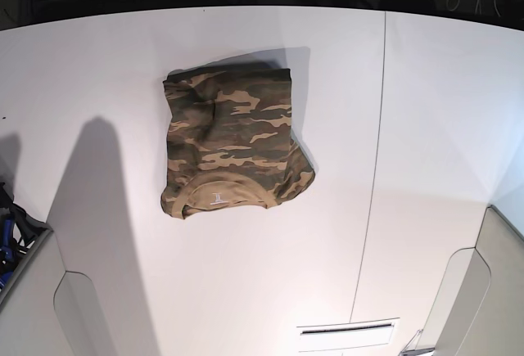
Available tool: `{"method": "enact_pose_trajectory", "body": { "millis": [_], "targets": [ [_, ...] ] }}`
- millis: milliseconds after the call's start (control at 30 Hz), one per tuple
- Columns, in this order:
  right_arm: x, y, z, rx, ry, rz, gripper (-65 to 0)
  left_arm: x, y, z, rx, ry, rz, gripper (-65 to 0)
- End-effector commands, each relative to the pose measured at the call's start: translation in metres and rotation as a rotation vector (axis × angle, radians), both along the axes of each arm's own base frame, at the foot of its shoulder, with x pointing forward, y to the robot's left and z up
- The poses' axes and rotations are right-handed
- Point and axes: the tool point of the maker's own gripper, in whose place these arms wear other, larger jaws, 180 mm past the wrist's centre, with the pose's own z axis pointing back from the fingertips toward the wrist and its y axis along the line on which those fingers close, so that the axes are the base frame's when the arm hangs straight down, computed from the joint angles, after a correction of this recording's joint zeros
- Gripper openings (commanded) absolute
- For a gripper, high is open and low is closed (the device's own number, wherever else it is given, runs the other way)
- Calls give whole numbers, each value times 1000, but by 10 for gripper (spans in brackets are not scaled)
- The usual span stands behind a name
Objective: Fold the T-shirt properly
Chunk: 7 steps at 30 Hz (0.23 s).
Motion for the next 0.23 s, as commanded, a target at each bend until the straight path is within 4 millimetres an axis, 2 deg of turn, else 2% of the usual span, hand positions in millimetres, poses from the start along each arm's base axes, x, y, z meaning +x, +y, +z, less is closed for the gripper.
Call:
{"method": "enact_pose_trajectory", "body": {
  "millis": [0,200],
  "targets": [
    [-6,-14,8,-33,52,19,-650,0,4,1,4,4,-4,-546],
    [-13,-27,18,-74,143,47,-650,1,0,1,-1,1,-1,-546]
  ]
}}
